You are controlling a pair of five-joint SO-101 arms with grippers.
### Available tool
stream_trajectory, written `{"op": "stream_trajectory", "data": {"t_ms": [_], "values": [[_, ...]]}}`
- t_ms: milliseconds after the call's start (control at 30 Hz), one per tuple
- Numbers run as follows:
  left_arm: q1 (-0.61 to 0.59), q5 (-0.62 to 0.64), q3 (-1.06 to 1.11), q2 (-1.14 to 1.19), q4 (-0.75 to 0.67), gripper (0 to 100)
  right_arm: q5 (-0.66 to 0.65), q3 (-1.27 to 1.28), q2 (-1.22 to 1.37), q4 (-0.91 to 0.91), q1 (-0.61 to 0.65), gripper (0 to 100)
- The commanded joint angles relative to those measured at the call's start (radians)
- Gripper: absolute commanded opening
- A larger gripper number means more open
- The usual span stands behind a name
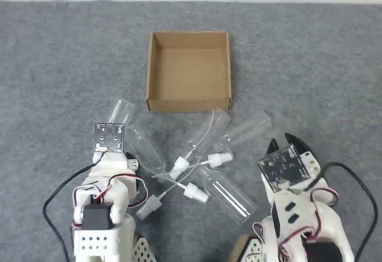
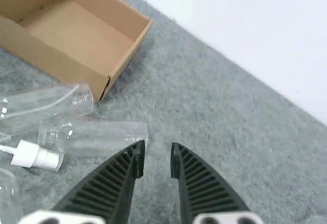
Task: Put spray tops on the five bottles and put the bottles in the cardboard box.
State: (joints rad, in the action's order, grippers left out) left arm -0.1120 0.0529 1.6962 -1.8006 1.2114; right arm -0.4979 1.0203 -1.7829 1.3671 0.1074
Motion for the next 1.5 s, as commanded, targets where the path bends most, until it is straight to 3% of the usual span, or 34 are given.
{"op": "stream_trajectory", "data": {"t_ms": [0,267,367,733,1033,1467], "values": [[0.003,-0.008,-0.012,-0.021,0.005,1,-0.009,-0.147,0.133,0.054,0.01,7.4],[0.003,-0.008,-0.012,-0.021,0.005,1,-0.003,-0.35,0.41,0.174,0.048,7.4],[0.003,-0.008,-0.012,-0.021,0.005,1,0.058,-0.365,0.458,0.18,0.094,7.4],[0.003,-0.008,-0.012,-0.021,0.005,1,0.178,-0.367,0.588,0.245,0.43,7.4],[0.003,-0.008,-0.012,-0.021,0.005,1,0.204,-0.371,0.791,0.232,0.647,7.5],[0.003,-0.008,-0.012,-0.021,0.005,1,0.255,-0.443,1.009,0.188,0.671,7.5]]}}
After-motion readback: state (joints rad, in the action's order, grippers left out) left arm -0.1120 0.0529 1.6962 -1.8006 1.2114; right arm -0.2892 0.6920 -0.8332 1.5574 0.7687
